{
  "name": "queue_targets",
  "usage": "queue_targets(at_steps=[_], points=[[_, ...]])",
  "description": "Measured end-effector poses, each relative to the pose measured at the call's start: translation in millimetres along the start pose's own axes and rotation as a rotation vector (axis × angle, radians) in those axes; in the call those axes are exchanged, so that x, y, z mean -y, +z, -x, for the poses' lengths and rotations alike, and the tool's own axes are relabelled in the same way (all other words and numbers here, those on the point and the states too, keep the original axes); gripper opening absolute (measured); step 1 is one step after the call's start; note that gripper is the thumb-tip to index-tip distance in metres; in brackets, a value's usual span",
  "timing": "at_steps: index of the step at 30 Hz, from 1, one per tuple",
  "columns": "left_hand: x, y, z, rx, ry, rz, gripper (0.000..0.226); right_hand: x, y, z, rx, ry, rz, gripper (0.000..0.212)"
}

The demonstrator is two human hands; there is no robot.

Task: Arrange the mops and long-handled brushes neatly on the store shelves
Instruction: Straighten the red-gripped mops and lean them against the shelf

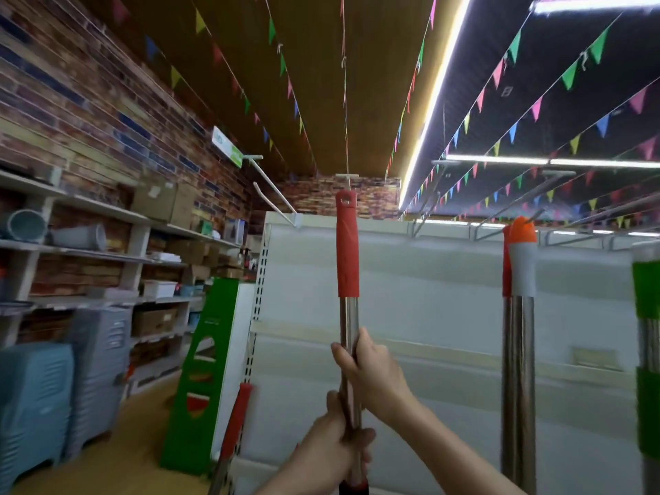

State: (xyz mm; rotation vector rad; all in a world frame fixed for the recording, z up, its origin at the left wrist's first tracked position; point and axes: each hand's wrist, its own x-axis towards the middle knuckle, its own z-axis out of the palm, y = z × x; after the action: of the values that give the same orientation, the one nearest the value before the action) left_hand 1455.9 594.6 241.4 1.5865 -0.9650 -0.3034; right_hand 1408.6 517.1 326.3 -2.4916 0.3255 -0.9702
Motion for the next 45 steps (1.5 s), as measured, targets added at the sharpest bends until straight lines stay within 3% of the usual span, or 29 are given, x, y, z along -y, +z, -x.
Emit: queue_targets(at_steps=[2, 6, 10, 13, 15, 17, 20, 36, 45], points=[[9.2, -2.9, -10.5, -0.015, -0.029, 0.109, 0.028, -2.0, 6.3, -11.0, -0.003, 0.032, 0.006, 0.035], [4.2, -11.6, -32.9, -0.071, -0.066, 0.403, 0.05, 2.4, 13.5, -34.4, -0.019, 0.042, -0.011, 0.029], [-6.4, -20.6, -49.2, -0.113, -0.102, 0.501, 0.046, 4.8, 17.0, -48.7, -0.033, 0.043, -0.012, 0.028], [-4.4, -35.5, -50.0, -0.048, -0.05, 0.327, 0.029, 6.2, 20.8, -58.2, -0.055, 0.032, -0.054, 0.03], [-2.5, -43.4, -53.4, -0.016, 0.018, 0.208, 0.003, 7.5, 20.9, -63.6, -0.061, 0.023, -0.062, 0.029], [-2.8, -47.5, -64.7, 0.026, 0.032, 0.004, 0.027, 8.0, 21.5, -66.6, -0.072, 0.023, -0.077, 0.029], [-5.9, -56.3, -70.1, 0.063, 0.108, -0.132, 0.04, 9.2, 24.2, -69.2, -0.076, 0.048, -0.09, 0.028], [-6.5, -74.2, -77.7, 0.137, 0.148, -0.158, 0.033, 10.0, 31.3, -78.4, -0.089, 0.057, -0.131, 0.027], [20.6, -65.8, -103.7, 0.101, 0.056, -0.203, 0.027, -15.7, 46.2, -99.1, -0.014, 0.138, -0.055, 0.032]])
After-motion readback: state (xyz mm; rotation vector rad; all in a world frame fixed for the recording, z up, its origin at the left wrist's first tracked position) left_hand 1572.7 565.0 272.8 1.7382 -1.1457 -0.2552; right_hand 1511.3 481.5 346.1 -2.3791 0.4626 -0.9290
